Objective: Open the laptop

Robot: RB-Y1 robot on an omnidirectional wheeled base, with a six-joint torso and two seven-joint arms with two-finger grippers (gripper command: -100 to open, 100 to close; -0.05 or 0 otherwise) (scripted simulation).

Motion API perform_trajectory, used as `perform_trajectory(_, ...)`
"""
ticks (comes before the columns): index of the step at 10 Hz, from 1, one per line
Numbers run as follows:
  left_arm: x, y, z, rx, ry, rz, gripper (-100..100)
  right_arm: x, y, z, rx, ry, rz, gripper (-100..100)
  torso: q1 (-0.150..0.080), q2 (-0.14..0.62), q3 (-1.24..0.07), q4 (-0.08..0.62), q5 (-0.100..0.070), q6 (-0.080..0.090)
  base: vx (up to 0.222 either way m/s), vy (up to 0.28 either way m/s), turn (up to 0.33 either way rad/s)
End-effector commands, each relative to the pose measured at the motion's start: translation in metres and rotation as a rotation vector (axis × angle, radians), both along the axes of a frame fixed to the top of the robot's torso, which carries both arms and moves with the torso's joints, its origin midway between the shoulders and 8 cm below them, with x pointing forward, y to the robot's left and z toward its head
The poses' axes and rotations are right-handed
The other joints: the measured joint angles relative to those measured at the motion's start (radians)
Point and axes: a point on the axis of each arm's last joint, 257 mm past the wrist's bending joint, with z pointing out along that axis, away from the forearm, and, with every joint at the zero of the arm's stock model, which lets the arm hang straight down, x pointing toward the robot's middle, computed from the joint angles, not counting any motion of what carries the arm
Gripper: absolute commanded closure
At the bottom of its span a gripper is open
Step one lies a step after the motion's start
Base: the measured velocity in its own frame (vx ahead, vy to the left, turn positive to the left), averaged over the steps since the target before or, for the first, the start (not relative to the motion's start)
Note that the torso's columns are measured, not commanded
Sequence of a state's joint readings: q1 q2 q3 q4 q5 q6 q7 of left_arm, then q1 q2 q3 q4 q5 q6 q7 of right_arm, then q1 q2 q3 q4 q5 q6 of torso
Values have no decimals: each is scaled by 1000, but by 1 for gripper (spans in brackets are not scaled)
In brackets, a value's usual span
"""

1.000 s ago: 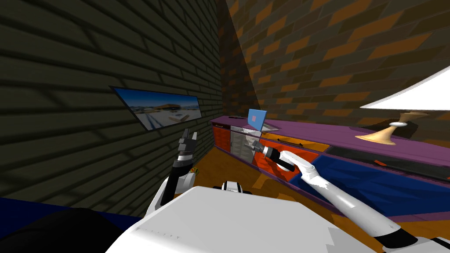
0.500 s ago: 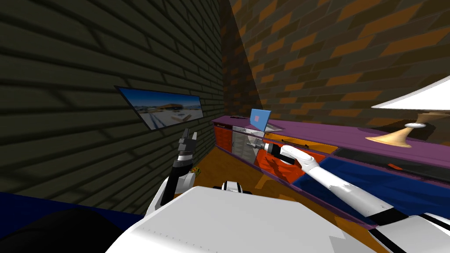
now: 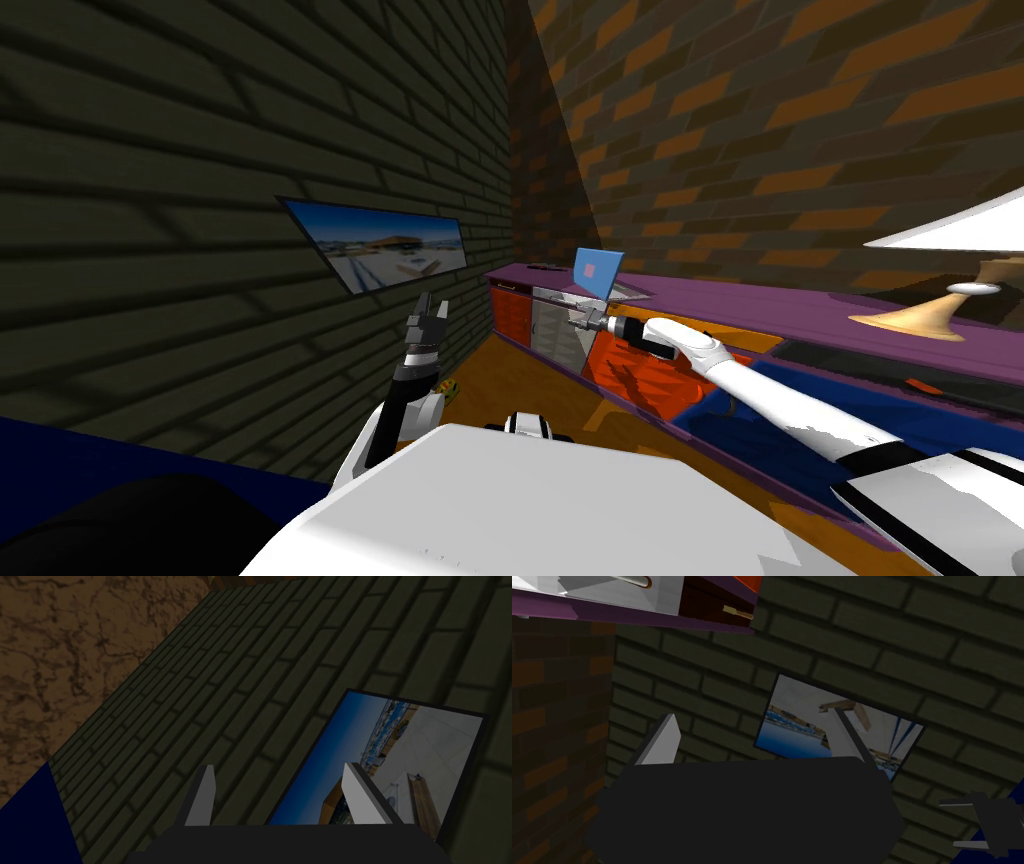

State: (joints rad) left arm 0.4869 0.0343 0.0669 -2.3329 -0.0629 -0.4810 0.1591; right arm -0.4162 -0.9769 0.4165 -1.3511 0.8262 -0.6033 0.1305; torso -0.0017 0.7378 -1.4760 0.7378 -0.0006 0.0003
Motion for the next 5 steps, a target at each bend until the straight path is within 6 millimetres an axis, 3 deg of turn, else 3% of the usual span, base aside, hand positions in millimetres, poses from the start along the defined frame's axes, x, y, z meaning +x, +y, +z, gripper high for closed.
perform_trajectory(1,0,0,0,0,0,0,0,18,-27,10,-78,-28,-31,-100,1,0,0,0,0,0,-7,26,28)
perform_trajectory(2,0,0,0,0,0,0,0,30,-51,17,-147,-46,-65,-100,2,0,0,0,1,0,-7,36,44)
perform_trajectory(3,0,0,0,0,0,0,0,34,-51,23,-148,-55,-65,-100,2,0,0,0,1,0,-11,34,22)
perform_trajectory(4,0,0,0,0,0,0,0,46,-77,33,-213,-74,-104,-100,2,1,0,0,1,0,-13,41,45)
perform_trajectory(5,0,0,0,0,0,0,0,48,-75,38,-212,-83,-102,-100,2,0,0,0,1,-1,-8,31,26)
